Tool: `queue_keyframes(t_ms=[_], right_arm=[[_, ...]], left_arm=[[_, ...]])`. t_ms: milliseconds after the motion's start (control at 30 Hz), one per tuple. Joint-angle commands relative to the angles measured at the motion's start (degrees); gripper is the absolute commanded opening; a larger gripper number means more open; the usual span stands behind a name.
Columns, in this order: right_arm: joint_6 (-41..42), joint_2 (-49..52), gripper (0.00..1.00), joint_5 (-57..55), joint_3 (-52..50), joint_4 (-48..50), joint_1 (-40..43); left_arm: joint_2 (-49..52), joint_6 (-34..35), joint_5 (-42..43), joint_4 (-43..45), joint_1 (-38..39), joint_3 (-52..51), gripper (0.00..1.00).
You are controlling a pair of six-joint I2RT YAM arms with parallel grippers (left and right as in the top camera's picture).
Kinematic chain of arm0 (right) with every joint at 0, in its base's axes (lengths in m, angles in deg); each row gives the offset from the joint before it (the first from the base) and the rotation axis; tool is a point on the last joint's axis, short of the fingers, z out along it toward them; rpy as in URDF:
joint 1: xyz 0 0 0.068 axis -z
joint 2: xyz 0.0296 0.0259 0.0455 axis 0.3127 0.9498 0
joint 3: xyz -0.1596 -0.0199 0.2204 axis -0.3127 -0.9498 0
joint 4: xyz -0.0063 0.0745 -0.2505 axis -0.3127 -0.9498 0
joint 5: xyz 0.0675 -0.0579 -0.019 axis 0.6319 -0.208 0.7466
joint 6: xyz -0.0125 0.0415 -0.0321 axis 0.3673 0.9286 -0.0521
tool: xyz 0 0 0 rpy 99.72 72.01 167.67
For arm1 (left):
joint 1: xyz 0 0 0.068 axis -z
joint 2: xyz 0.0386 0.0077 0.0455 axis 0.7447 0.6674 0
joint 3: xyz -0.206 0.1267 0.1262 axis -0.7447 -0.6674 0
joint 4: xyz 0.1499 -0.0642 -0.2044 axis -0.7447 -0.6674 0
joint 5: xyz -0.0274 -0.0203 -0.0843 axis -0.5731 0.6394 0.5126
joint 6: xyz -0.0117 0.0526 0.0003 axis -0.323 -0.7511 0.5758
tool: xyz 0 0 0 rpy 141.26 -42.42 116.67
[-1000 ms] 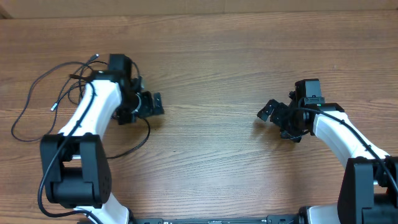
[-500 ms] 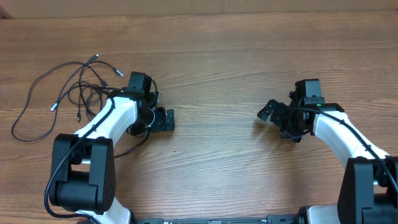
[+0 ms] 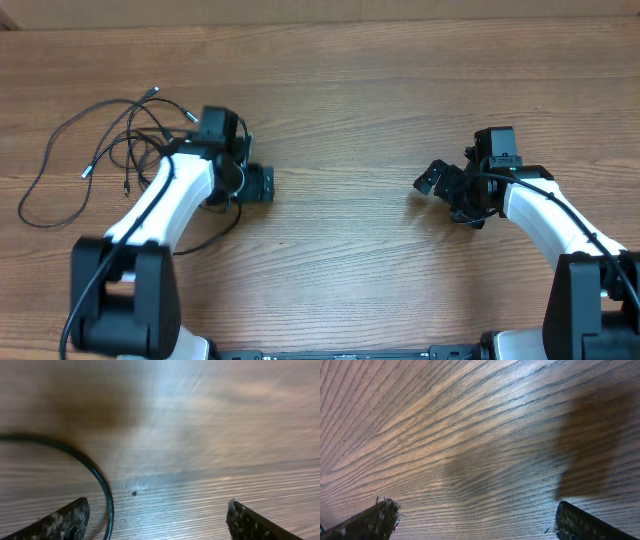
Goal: Untangle cables
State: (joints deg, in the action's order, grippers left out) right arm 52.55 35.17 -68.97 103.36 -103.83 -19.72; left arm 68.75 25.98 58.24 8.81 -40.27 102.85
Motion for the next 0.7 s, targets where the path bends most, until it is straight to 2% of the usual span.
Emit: queue_keyframes(t_ms=[0,67,167,233,267,400,500,600,667], right_arm=[[0.0,-0.2,1.0,0.2,0.3,0.3,0.1],[0.0,-0.2,1.0,0.2,0.3,0.3,0.1],[0.0,-0.2,1.0,0.2,0.3,0.3,0.1],[0.0,-0.2,1.0,0.2,0.3,0.3,0.1],[0.0,-0.2,1.0,0.2,0.3,0.3,0.1],[0.0,-0.2,1.0,0.2,0.3,0.3,0.1],[0.0,-0.2,1.0,0.2,0.3,0.3,0.1],[0.0,-0.2,1.0,0.2,0.3,0.3,0.1],[0.0,-0.2,1.0,0.2,0.3,0.3,0.1]], left_arm=[[-4.0,1.7,0.9,-2.3,0.1,2.0,0.75],[-3.5,1.7,1.7,-4.5,0.5,1.4,0.59],[-1.9,1.5,1.6,-5.7,1.5,-0.7,0.28],[-0.6,1.5,1.5,-5.0,2.0,-2.8,0.15],[0.3,1.5,1.5,-4.8,2.2,-3.8,0.11],[4.0,1.3,-1.4,-4.6,2.2,-6.2,0.1],[7.2,1.6,-7.5,-4.6,1.9,-6.5,0.1],[10.0,6.0,-18.0,-4.0,1.7,-6.5,0.09],[11.2,11.7,-25.5,-3.2,1.3,-6.5,0.12]])
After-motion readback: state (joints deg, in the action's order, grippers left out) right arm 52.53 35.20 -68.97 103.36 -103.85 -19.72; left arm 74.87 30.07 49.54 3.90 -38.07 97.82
